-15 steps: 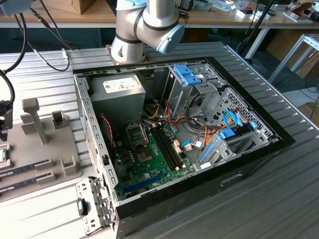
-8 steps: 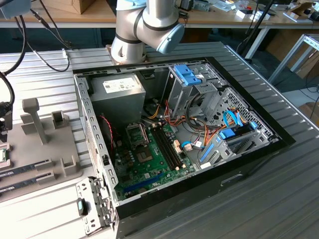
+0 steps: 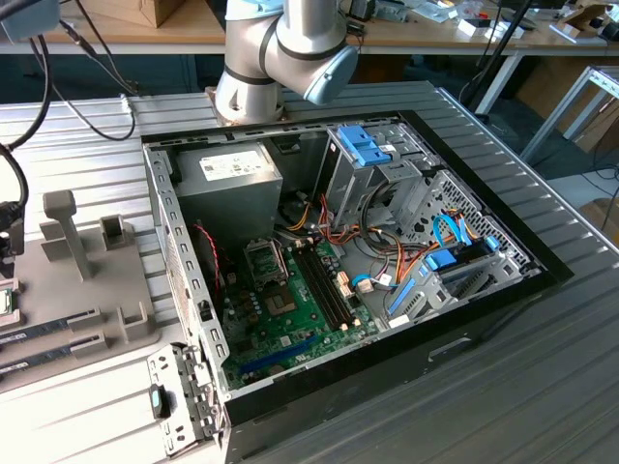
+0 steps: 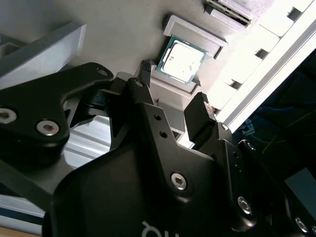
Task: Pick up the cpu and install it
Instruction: 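Pick up the cpu and move it towards the insertion slot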
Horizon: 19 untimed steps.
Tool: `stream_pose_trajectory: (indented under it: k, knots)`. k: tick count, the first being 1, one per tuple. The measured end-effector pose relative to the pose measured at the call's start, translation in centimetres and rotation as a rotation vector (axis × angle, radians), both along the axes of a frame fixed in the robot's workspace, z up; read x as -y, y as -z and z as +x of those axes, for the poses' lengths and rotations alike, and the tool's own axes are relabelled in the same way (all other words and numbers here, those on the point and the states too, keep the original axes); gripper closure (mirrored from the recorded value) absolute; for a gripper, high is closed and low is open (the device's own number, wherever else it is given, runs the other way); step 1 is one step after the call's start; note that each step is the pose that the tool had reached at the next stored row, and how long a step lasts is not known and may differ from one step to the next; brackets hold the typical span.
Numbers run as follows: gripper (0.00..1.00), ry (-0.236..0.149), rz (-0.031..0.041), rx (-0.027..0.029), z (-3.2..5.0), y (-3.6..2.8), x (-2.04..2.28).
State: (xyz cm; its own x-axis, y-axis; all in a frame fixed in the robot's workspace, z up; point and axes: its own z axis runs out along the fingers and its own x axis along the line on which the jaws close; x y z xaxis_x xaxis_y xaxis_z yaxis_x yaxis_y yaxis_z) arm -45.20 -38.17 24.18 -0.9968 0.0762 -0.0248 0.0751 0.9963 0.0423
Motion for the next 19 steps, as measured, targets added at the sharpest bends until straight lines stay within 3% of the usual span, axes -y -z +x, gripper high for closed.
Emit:
stream_pose_trajectory:
  k: [19]
  knots:
    - [0.46, 0.0, -0.0001, 0.0, -0.04, 0.85, -0.44]
